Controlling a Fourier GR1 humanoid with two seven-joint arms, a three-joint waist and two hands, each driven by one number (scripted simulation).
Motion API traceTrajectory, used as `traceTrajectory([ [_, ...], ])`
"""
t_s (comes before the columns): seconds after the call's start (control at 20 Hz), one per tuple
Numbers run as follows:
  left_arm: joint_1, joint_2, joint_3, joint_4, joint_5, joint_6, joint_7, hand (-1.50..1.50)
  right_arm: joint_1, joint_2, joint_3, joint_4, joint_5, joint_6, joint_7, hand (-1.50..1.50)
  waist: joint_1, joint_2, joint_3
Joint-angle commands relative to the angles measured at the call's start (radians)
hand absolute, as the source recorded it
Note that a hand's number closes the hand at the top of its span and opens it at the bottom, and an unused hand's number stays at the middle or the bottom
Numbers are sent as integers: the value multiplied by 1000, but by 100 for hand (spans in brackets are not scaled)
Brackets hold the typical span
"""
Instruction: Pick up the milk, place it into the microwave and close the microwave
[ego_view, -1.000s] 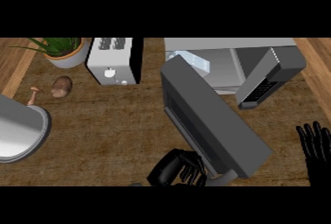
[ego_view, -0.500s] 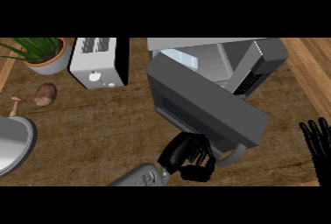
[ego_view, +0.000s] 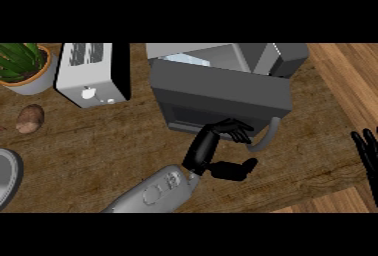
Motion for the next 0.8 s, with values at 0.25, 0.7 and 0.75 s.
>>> traceTrajectory([
  [0.25,-131,-4,64,65,116,70,-88,-150,-39,-31,-1,-34,-71,38,40,-150,-74,26,2],
  [0.7,-221,-4,92,142,204,103,-130,-150,-89,-74,0,-48,-150,86,83,-150,-120,42,5],
  [0.75,-228,-4,91,155,209,97,-140,-150,-100,-75,-1,-48,-156,79,91,-150,-119,46,5],
])
